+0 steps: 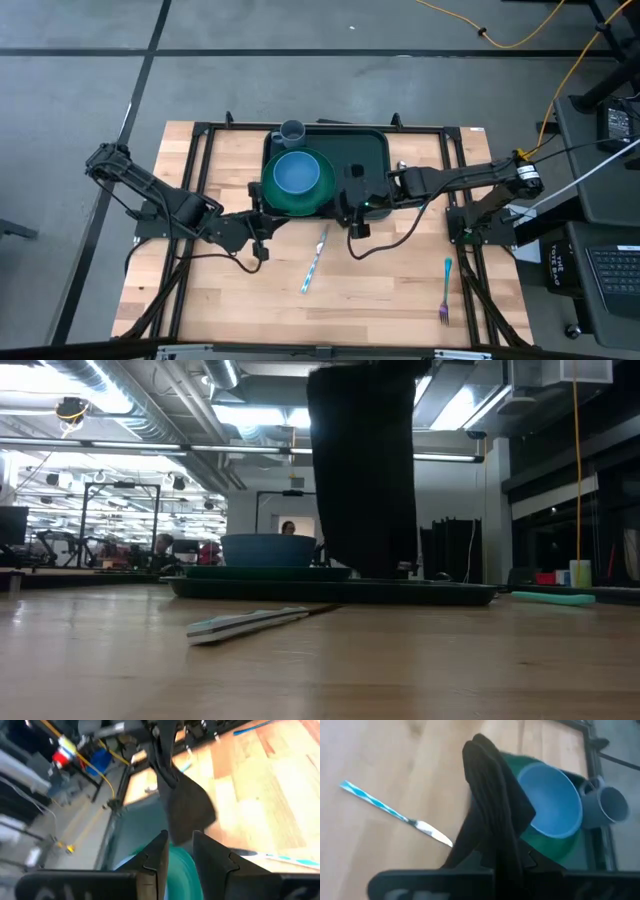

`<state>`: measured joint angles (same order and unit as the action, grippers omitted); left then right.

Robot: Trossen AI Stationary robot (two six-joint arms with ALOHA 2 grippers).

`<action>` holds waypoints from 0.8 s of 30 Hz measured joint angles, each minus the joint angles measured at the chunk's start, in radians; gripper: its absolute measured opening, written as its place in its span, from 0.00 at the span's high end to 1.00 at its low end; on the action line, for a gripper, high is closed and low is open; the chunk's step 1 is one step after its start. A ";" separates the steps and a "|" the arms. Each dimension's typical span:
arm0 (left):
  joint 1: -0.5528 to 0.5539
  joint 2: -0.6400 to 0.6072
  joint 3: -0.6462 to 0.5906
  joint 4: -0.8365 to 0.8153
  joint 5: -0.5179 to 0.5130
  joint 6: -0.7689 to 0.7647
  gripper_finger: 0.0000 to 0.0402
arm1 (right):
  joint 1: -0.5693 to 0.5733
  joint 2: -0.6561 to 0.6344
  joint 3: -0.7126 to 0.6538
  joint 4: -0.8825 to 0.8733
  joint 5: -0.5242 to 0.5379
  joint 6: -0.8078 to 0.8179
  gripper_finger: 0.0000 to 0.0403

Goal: Set up tray
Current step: Put the black napkin on the green tray

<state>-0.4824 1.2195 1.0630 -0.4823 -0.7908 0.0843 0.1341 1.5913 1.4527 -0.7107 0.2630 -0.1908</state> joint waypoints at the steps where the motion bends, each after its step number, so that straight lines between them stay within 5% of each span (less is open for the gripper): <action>1: 0.000 -0.010 -0.012 -0.003 0.000 -0.031 0.81 | 0.000 -0.001 -0.004 -0.012 0.016 -0.007 0.97; 13: -0.002 -0.127 -0.164 0.014 0.001 -0.115 0.95 | -0.114 -0.039 -0.041 -0.122 0.070 -0.114 0.98; 24: -0.001 -0.136 -0.211 0.015 0.000 -0.151 0.99 | -0.401 -0.085 -0.151 0.065 0.004 -0.479 0.98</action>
<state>-0.4835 1.0836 0.8520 -0.4675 -0.7906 -0.0666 -0.2674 1.5065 1.3021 -0.6454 0.2666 -0.6695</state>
